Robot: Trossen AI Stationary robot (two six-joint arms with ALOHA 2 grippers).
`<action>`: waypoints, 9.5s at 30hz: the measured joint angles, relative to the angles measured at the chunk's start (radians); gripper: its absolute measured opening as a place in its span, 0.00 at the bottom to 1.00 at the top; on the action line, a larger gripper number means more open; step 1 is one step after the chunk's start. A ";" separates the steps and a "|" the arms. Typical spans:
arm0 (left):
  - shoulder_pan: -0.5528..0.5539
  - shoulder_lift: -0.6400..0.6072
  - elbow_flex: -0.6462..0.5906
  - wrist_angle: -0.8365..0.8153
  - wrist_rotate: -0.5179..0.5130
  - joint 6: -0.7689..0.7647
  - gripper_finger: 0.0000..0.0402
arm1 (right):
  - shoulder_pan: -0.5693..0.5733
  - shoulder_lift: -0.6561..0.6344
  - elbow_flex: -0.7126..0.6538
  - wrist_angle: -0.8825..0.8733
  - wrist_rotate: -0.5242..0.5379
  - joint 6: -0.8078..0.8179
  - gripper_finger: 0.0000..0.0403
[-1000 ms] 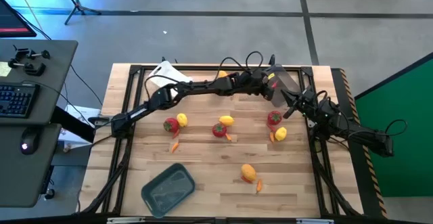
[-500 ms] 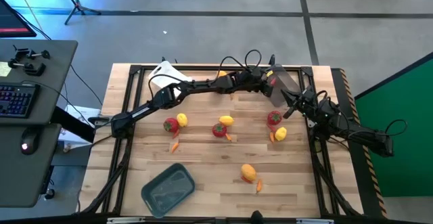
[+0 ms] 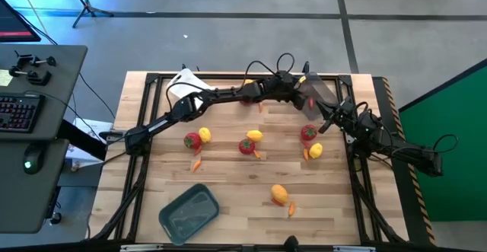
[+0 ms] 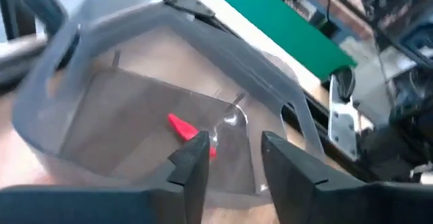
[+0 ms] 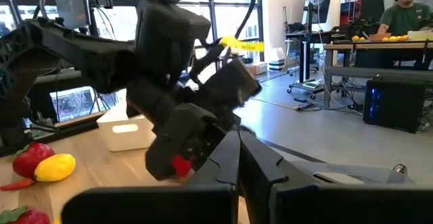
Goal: Sort produce into baskets
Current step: Put the orange chili pepper into the black transparent bin
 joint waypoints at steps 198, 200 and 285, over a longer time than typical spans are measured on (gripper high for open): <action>-0.181 -1.525 -1.839 0.253 -0.307 -0.032 0.00 | -0.504 1.445 0.780 -0.652 -0.311 0.184 0.39; -0.181 -1.525 -1.839 0.251 -0.268 -0.049 0.00 | -0.502 1.445 0.818 -0.702 -0.310 0.177 0.45; -0.903 -1.184 -1.734 -0.400 -0.401 -1.067 0.02 | 0.118 1.447 0.923 -0.211 -0.514 0.308 0.09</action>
